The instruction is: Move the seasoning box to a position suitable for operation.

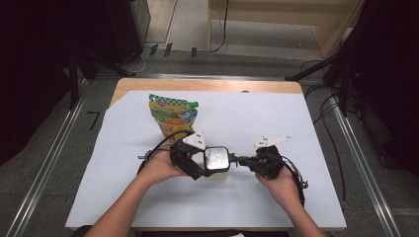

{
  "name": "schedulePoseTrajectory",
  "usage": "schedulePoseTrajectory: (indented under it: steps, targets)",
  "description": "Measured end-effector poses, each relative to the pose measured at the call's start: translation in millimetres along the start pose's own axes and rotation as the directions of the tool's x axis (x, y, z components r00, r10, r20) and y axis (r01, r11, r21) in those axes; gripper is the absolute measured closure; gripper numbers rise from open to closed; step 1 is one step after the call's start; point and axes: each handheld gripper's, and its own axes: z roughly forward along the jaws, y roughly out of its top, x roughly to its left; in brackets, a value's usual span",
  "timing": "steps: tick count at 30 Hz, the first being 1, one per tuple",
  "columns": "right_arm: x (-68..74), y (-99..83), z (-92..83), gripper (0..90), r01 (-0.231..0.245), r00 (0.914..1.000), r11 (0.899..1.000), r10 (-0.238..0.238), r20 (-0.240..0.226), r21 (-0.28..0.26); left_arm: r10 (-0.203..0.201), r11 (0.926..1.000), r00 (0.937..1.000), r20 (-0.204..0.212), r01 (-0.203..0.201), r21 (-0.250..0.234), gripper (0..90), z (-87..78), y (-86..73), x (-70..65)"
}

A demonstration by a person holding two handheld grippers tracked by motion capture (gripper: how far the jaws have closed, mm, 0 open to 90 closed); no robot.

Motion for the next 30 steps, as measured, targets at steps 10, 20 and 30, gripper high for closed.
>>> schedulePoseTrajectory:
  steps: [10, 20, 30]
  targets:
    - [0.3, -0.2, 0.3, 90.0, 0.001, 1.0, 1.0, -0.001, 0.002, 0.002, 0.01, 0.9999, 0.9999, -0.014, -0.01, -0.005, 17.3, -3.2, 2.5, -1.6]
    - [0.2, -0.5, 0.1, 90.0, -0.001, 1.0, 1.0, 0.001, 0.001, 0.002, 0.013, 0.9999, 0.9997, -0.019, -0.013, -0.002, 17.3, -4.7, 4.3, -2.8]
    - [0.6, -0.4, 0.0, 90.0, -0.001, 1.0, 1.0, 0.001, 0.0, 0.002, 0.03, 0.9994, 0.9989, -0.036, -0.03, -0.019, 17.4, -7.3, 6.4, -5.5]
